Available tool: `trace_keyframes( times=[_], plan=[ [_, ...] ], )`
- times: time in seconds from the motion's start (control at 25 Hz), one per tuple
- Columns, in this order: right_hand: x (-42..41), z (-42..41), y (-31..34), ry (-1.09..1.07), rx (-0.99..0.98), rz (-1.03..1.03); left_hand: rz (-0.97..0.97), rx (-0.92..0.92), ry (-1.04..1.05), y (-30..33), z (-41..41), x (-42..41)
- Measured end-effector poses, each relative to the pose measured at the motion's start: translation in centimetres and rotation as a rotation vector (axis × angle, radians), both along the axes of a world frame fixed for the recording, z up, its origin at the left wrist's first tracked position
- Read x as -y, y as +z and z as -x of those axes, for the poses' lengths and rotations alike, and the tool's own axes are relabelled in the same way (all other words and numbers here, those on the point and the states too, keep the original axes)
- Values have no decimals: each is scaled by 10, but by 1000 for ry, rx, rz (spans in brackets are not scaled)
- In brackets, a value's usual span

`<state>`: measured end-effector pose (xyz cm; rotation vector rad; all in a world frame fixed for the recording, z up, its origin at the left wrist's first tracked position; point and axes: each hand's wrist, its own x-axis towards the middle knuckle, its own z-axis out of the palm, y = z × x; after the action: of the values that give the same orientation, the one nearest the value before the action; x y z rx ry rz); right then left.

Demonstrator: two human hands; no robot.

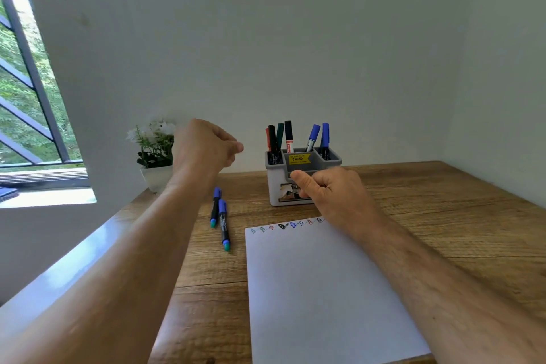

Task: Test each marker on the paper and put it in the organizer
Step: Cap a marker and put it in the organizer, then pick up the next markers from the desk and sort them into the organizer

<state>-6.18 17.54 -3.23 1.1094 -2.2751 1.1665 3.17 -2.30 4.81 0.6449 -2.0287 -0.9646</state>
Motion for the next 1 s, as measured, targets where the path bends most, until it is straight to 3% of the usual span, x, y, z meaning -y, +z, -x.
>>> trace_keyframes(
  times=[0.2, 0.32, 0.68, 1.0],
  plan=[
    [-5, -1, 0, -20, 13, -8, 291, 544, 158, -25, 0, 6],
    [-7, -4, 1, -11, 32, -8, 412, 738, 221, -37, 3, 2],
    [-5, -6, 3, 13, 48, -29, 397, 869, 150, -47, 10, -5],
    [-4, -7, 4, 27, 41, -35, 386, 868, 117, -45, 11, -11]
  ],
)
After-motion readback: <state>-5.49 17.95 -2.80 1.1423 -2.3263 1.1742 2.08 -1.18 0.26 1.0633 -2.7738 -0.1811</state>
